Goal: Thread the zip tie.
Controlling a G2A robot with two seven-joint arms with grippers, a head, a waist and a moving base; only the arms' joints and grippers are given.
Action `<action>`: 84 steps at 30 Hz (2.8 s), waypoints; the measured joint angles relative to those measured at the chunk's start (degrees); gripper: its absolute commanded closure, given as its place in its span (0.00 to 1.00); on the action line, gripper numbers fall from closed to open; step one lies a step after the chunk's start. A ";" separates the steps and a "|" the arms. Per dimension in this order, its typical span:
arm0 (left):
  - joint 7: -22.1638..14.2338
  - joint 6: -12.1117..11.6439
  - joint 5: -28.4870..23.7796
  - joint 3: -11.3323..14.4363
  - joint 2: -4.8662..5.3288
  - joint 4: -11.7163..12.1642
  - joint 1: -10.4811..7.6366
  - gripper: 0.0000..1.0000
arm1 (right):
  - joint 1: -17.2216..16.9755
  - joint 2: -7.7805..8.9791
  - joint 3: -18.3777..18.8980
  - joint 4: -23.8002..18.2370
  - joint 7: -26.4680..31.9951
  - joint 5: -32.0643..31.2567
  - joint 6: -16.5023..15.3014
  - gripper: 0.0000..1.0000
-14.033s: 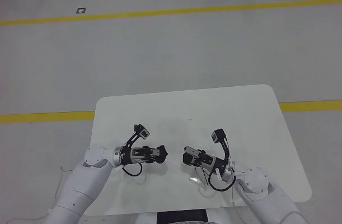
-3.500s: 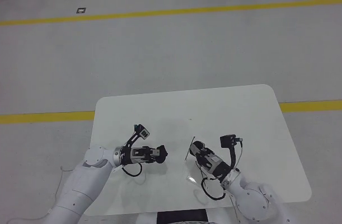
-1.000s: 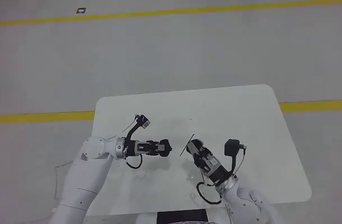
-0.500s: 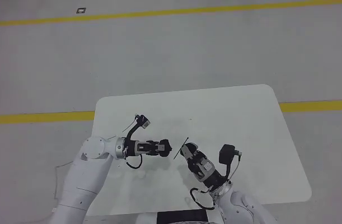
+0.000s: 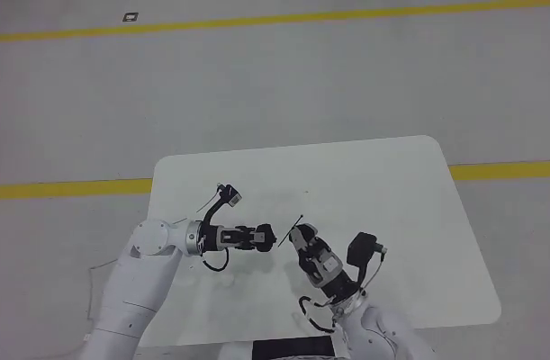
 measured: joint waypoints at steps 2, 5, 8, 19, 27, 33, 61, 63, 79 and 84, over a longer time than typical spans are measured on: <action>0.00 0.00 0.00 0.00 0.00 0.00 0.00 1.00 | 0.43 -0.17 -0.68 0.54 -0.82 -1.24 1.11 1.00; 0.00 0.00 0.00 0.00 0.00 0.00 0.00 1.00 | 0.67 -0.25 -0.96 0.73 -1.49 -2.04 1.67 1.00; 0.00 0.00 0.00 0.00 0.00 0.00 0.00 1.00 | 0.65 -0.25 -0.94 0.71 -1.45 -1.98 1.62 1.00; 0.00 0.00 0.00 0.00 0.00 0.00 0.00 1.00 | 2.59 -0.94 -3.19 2.19 -3.52 -5.87 5.45 1.00; 0.00 0.00 0.00 0.00 0.00 0.00 0.00 1.00 | 3.83 -1.49 -4.61 3.26 -4.38 -7.05 7.68 1.00; 0.00 0.00 0.00 0.00 0.00 0.00 0.00 1.00 | 3.72 -1.62 -4.59 3.23 -5.24 -7.30 8.05 1.00; 0.00 0.00 0.00 0.00 0.00 0.00 0.00 1.00 | 3.38 -1.86 -4.12 3.48 -4.52 -8.98 8.57 1.00; 0.00 0.00 0.00 0.00 0.00 0.00 0.00 1.00 | 3.35 -1.87 -4.12 3.50 -4.35 -9.28 8.60 1.00; 0.00 0.00 0.00 0.00 0.00 0.00 0.00 1.00 | 2.77 -1.90 -4.00 3.21 -4.30 -9.39 7.69 1.00; 0.00 0.00 0.00 0.00 0.00 0.00 0.00 1.00 | 2.82 -1.89 -4.12 3.52 -2.94 -9.59 7.41 1.00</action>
